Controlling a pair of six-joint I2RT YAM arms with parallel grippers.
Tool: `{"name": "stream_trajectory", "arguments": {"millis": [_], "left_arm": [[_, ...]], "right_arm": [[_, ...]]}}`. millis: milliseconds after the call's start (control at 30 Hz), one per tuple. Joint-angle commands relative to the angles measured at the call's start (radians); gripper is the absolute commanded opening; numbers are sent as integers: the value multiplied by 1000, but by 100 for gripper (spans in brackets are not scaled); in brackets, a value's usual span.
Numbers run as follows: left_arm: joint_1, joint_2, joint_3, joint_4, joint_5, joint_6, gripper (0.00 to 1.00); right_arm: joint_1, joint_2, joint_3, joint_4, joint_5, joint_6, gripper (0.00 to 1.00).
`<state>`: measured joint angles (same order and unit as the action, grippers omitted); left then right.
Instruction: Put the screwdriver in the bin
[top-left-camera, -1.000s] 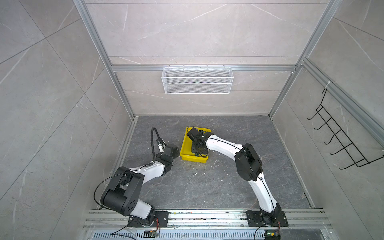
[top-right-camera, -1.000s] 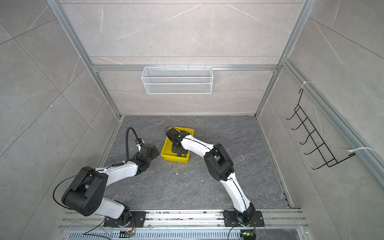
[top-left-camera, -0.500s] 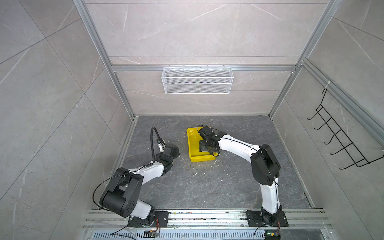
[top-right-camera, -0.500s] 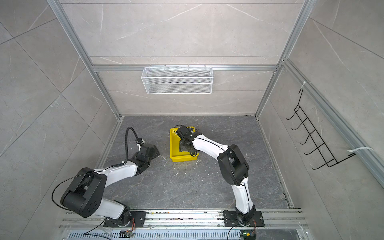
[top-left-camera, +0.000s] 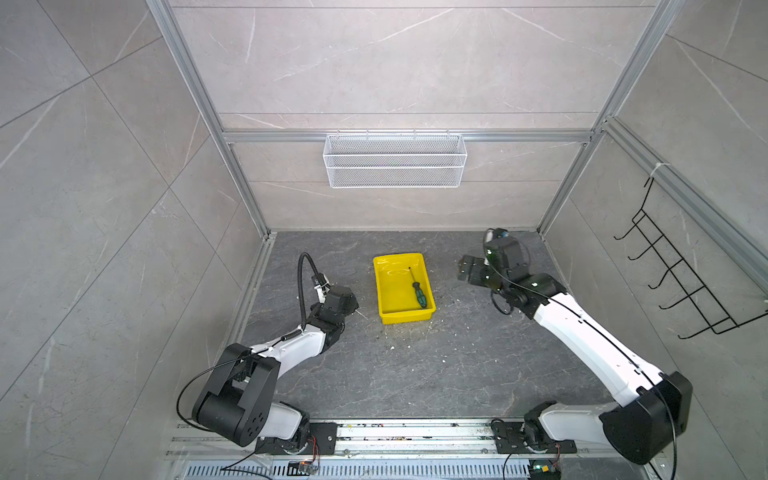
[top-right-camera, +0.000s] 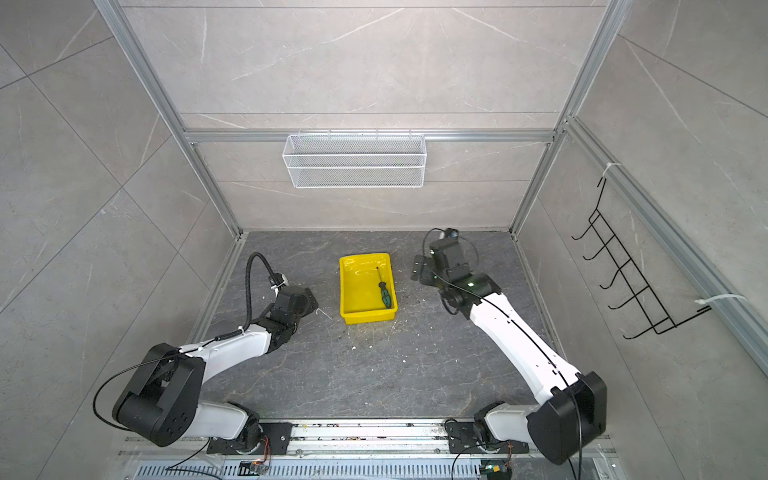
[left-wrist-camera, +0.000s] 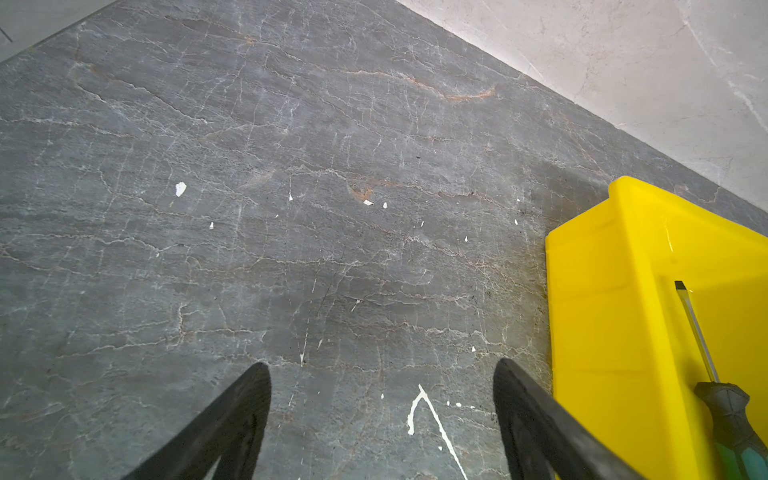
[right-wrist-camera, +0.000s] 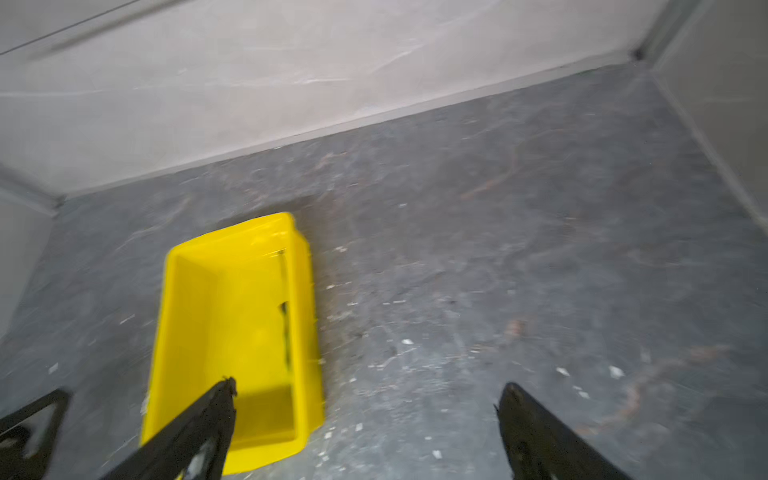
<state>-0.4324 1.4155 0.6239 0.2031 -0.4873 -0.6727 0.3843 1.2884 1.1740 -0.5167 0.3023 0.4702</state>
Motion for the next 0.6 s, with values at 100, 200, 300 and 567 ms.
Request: {"name": "stream_trajectory", "arguments": {"millis": [100, 200, 300, 567], "left_arm": [[-4, -41, -19, -9, -10, 11, 86], [-4, -44, -18, -17, -12, 12, 86], [-4, -51, -16, -25, -16, 11, 86], [-5, -28, 0, -23, 11, 7, 86]], "right_arm": [[-95, 22, -148, -63, 344, 19, 100], [-123, 54, -233, 48, 355, 26, 100], [-132, 3, -393, 360, 336, -105, 100], [-140, 30, -626, 821, 182, -386, 100]]}}
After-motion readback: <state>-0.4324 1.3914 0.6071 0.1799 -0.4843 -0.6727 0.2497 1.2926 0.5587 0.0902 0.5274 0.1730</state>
